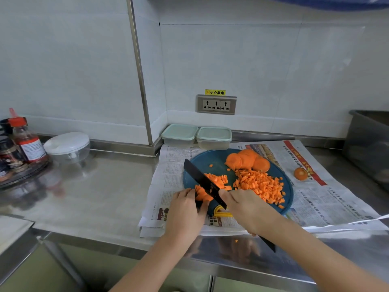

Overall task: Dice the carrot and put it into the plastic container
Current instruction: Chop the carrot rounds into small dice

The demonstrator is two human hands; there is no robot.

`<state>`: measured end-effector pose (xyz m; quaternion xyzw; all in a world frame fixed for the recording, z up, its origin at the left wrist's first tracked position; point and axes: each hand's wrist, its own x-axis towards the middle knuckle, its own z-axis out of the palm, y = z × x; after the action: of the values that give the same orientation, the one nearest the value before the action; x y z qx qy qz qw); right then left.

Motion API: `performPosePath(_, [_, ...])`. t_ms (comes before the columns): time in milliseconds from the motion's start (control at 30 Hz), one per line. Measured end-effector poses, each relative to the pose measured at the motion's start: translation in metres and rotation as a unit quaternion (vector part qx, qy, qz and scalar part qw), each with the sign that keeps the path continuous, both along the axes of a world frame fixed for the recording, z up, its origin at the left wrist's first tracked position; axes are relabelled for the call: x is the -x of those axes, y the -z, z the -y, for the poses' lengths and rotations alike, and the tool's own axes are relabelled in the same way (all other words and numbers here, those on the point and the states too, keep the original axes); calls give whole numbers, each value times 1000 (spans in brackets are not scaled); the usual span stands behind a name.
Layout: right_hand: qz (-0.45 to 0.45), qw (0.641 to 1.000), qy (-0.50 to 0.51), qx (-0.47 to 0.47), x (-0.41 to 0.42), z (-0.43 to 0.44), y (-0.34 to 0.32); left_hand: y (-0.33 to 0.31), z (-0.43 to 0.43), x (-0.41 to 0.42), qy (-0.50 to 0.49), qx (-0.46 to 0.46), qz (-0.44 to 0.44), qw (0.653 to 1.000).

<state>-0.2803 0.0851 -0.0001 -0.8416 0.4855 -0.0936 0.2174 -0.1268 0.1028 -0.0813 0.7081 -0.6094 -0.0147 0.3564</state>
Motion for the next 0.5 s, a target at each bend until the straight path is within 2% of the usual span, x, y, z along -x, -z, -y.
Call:
performPosePath(233, [-45, 999, 14, -12, -4, -2, 15, 2, 0, 4, 6, 2, 57, 998])
performPosePath(433, [28, 998, 50, -1, -13, -7, 14, 8, 6, 7, -12, 7, 90, 996])
performPosePath(467, [4, 999, 45, -18, -16, -6, 7, 8, 6, 7, -9, 8, 85, 996])
performPosePath(500, [-22, 998, 47, 18, -18, -2, 5, 7, 6, 7, -7, 12, 81, 997])
